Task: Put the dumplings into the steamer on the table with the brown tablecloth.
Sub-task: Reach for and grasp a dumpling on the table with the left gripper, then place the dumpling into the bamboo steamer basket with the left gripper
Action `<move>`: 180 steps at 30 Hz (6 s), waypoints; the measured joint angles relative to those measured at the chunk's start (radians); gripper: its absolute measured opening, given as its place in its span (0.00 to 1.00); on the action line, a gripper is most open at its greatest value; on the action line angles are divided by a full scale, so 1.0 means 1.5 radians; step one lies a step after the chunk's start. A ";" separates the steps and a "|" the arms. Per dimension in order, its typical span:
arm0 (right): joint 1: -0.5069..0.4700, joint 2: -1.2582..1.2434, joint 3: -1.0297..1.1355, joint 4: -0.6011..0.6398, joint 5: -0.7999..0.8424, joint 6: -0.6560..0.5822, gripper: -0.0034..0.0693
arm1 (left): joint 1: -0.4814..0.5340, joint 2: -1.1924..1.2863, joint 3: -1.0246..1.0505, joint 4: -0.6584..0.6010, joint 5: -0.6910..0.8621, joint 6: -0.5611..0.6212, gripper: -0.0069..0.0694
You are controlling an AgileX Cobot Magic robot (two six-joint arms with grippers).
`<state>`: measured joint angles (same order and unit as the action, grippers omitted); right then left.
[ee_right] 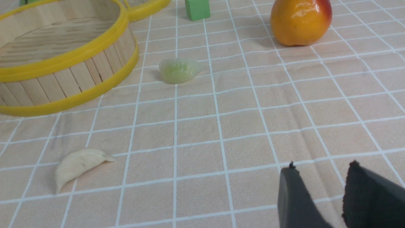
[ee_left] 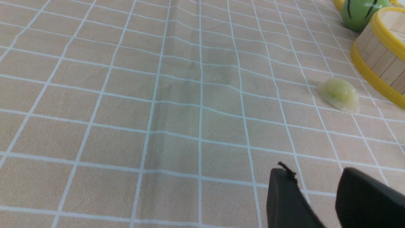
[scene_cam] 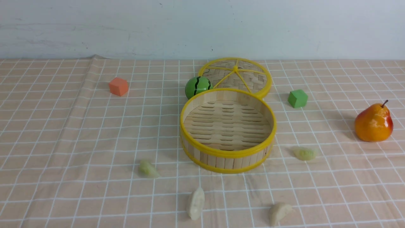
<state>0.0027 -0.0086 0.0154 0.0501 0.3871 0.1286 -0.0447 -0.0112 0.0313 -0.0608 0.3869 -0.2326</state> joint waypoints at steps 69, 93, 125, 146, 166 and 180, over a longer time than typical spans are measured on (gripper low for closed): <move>0.001 0.000 0.000 0.027 0.000 0.000 0.38 | 0.000 0.000 0.000 -0.004 -0.020 -0.016 0.40; 0.001 0.000 -0.025 0.643 -0.025 -0.038 0.38 | 0.000 0.000 -0.090 -0.640 -0.076 -0.096 0.39; 0.182 0.665 -0.563 0.299 0.390 -0.393 0.03 | -0.237 0.948 -0.788 0.068 0.419 -0.053 0.30; 0.182 0.646 -0.563 0.302 0.389 -0.393 0.04 | -0.278 1.275 -0.878 0.207 0.237 -0.430 0.77; 0.182 0.645 -0.553 0.316 0.384 -0.393 0.06 | -0.282 1.319 -0.986 0.203 0.327 -0.339 0.42; 0.182 0.642 -0.553 0.331 0.389 -0.393 0.06 | -0.395 1.458 -1.467 0.127 0.343 -0.162 0.41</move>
<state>0.2750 0.9550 -0.8148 0.5473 0.9707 -0.4602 -0.6372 2.1763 -2.1693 0.1297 0.9016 -0.4762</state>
